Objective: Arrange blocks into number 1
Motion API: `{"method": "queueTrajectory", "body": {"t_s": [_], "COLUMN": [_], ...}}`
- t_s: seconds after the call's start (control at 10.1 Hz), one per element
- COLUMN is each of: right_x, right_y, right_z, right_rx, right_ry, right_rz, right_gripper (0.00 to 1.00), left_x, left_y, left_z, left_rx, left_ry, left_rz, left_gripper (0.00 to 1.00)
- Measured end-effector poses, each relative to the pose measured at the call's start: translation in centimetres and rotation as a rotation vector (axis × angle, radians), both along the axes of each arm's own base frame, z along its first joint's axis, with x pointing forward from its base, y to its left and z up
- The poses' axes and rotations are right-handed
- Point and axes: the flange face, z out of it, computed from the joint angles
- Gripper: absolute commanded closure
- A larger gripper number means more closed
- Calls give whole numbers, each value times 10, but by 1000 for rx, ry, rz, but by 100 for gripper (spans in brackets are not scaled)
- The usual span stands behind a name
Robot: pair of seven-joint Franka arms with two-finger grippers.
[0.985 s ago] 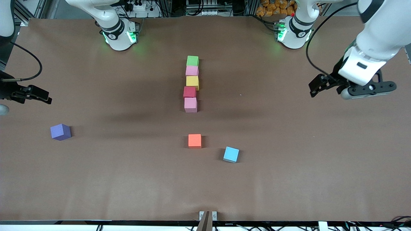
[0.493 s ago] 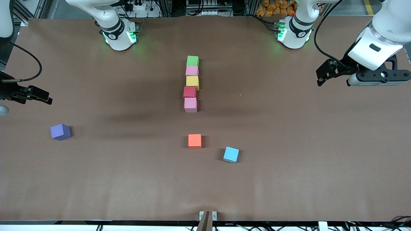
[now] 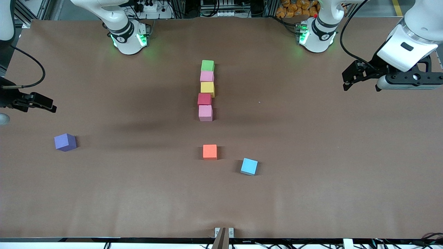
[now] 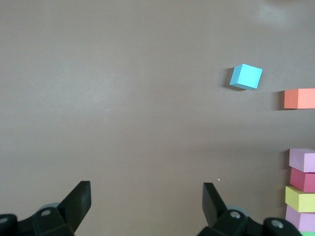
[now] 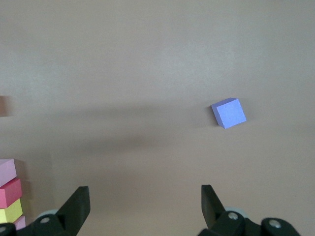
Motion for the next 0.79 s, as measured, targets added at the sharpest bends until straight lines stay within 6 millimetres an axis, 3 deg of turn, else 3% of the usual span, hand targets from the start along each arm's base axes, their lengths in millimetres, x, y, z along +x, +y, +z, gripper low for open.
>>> {"method": "queueTrajectory", "body": {"t_s": [0.79], "right_x": [0], "right_y": [-4], "right_z": [13], "right_rx": [51], "right_ry": [-33], "right_rz": [1], "right_gripper": [0], "left_x": [-1], "left_y": [0], "left_z": [0], "left_rx": [2], "left_ry": [6], "left_rz": [-1], "left_gripper": [0]}}
